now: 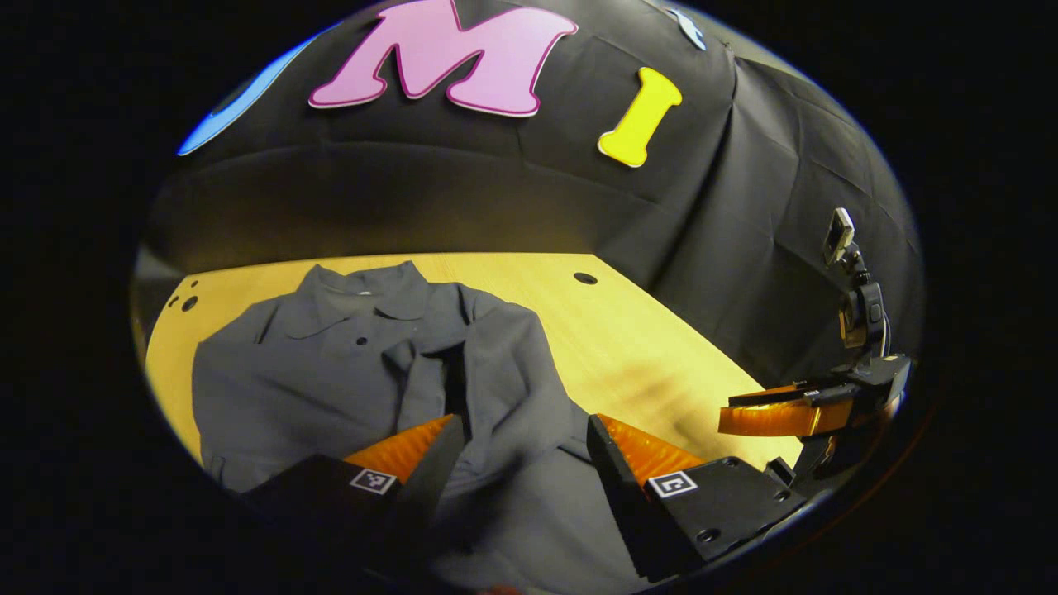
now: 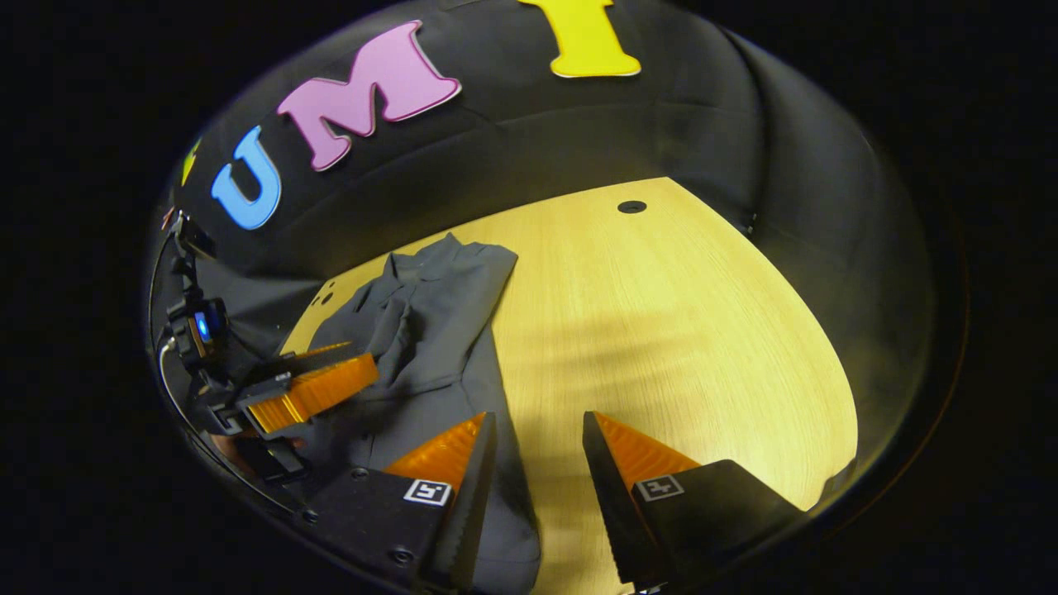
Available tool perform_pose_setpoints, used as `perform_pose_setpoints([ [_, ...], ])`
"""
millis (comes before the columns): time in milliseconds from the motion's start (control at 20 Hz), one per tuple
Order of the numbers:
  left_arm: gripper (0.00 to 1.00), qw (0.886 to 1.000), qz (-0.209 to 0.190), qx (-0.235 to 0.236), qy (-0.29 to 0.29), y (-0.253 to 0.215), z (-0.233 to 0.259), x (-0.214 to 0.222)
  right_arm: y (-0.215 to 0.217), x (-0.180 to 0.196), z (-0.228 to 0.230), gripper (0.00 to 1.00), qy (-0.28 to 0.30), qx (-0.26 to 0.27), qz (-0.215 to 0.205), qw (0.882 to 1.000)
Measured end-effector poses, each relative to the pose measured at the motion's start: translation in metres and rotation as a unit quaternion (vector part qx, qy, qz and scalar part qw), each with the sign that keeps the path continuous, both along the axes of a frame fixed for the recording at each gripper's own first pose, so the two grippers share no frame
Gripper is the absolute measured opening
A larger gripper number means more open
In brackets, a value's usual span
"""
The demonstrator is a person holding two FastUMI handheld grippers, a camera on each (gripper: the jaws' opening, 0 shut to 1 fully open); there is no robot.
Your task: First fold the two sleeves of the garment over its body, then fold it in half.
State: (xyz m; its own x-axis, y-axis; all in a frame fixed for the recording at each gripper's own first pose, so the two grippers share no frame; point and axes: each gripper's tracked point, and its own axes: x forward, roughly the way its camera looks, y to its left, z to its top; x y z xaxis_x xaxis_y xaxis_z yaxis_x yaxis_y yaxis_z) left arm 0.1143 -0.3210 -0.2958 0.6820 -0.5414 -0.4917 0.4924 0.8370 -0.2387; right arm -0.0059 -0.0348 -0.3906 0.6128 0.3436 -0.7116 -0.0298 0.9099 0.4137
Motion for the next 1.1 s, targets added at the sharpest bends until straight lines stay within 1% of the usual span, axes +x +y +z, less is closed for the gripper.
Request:
perform_pose_setpoints([
  [50,0.9,1.0,0.005,0.003,-0.003,0.012,0.004,-0.007,0.004,-0.007,0.003,0.87,0.0,-0.004,0.008,1.0],
  [100,0.92,1.0,0.011,0.005,-0.003,0.026,0.006,-0.015,0.007,-0.015,0.004,0.81,0.001,-0.009,0.015,1.0],
  [150,0.96,1.0,0.021,0.011,-0.003,0.045,0.007,-0.025,0.011,-0.025,0.006,0.83,0.003,-0.012,0.022,1.0],
  [250,0.96,0.999,0.038,0.03,0.004,0.081,0.004,-0.043,0.021,-0.043,0.009,0.83,0.009,-0.016,0.03,0.999],
  [300,0.96,0.998,0.044,0.04,0.009,0.099,0.002,-0.055,0.025,-0.052,0.009,0.87,0.013,-0.02,0.031,0.999],
  [350,0.96,0.998,0.049,0.048,0.013,0.117,0.001,-0.065,0.028,-0.061,0.008,0.95,0.016,-0.026,0.029,0.999],
  [400,0.96,0.997,0.053,0.051,0.018,0.131,-0.002,-0.074,0.031,-0.068,0.007,0.97,0.021,-0.03,0.027,0.999],
  [500,0.96,0.996,0.069,0.055,0.035,0.165,-0.008,-0.094,0.033,-0.086,0.002,0.97,0.035,-0.045,0.022,0.998],
  [550,0.96,0.994,0.078,0.057,0.041,0.181,-0.008,-0.1,0.033,-0.094,0.001,0.99,0.041,-0.05,0.02,0.998],
  [750,0.96,0.991,0.095,0.053,0.077,0.233,-0.024,-0.129,0.033,-0.119,-0.009,0.99,0.065,-0.068,0.011,0.995],
  [850,0.96,0.986,0.119,0.06,0.095,0.262,-0.036,-0.143,0.032,-0.128,-0.015,0.99,0.075,-0.079,0.01,0.994],
  [950,0.96,0.98,0.144,0.084,0.111,0.293,-0.053,-0.155,0.033,-0.136,-0.021,0.99,0.084,-0.088,0.011,0.992],
  [1100,0.96,0.971,0.161,0.114,0.139,0.319,-0.081,-0.173,0.031,-0.142,-0.032,0.99,0.099,-0.097,0.007,0.99],
])
